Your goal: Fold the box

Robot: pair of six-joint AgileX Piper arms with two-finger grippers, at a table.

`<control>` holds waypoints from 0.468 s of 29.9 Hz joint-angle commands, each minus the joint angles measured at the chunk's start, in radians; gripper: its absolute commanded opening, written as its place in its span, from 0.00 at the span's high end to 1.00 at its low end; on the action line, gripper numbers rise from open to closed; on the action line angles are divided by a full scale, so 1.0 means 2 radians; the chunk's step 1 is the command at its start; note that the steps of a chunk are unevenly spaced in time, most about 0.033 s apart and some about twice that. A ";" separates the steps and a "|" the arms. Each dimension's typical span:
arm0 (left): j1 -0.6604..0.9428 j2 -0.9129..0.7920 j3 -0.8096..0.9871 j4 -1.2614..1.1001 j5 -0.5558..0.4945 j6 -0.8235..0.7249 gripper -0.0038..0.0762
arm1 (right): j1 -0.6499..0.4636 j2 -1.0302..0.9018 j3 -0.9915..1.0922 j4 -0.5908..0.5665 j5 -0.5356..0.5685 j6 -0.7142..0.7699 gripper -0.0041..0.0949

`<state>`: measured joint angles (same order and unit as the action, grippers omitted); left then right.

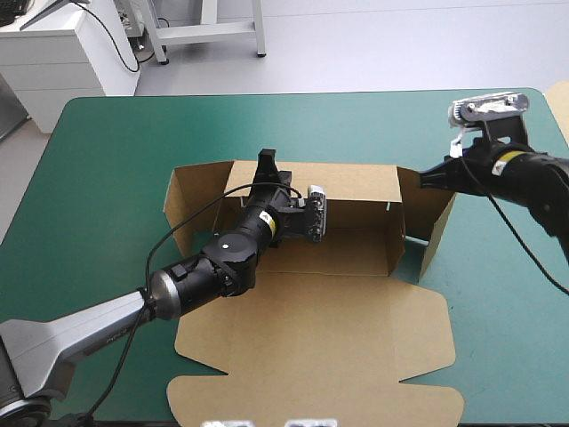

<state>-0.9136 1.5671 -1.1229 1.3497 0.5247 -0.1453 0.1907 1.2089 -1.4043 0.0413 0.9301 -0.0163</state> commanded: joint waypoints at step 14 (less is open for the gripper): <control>-0.001 -0.003 -0.001 -0.037 0.047 -0.024 0.96 | -0.039 0.215 -0.165 0.052 0.107 -0.004 0.97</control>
<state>-0.9197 1.5722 -1.1229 1.3603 0.5387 -0.1713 0.1316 1.6517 -1.6897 0.1093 1.1228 0.0000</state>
